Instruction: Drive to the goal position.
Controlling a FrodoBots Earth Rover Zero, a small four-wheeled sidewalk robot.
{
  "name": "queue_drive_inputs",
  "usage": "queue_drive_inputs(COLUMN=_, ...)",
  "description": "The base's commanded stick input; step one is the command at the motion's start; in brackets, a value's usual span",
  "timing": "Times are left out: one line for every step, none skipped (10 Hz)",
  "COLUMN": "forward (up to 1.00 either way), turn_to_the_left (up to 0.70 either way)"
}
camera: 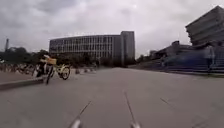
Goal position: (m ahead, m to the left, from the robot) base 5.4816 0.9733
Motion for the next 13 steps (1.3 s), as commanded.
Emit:
queue_drive_inputs(forward=0.85, turn_to_the_left=0.00)
queue_drive_inputs(forward=0.85, turn_to_the_left=0.00)
queue_drive_inputs(forward=0.85, turn_to_the_left=0.00)
queue_drive_inputs(forward=0.85, turn_to_the_left=0.01)
queue_drive_inputs(forward=0.85, turn_to_the_left=0.02)
queue_drive_inputs(forward=0.85, turn_to_the_left=0.02)
queue_drive_inputs(forward=0.85, turn_to_the_left=0.06)
queue_drive_inputs(forward=0.85, turn_to_the_left=0.14)
queue_drive_inputs(forward=0.85, turn_to_the_left=0.22)
queue_drive_inputs(forward=0.85, turn_to_the_left=0.28)
queue_drive_inputs(forward=0.85, turn_to_the_left=0.29)
queue_drive_inputs(forward=0.85, turn_to_the_left=0.00)
queue_drive_inputs(forward=0.85, turn_to_the_left=0.00)
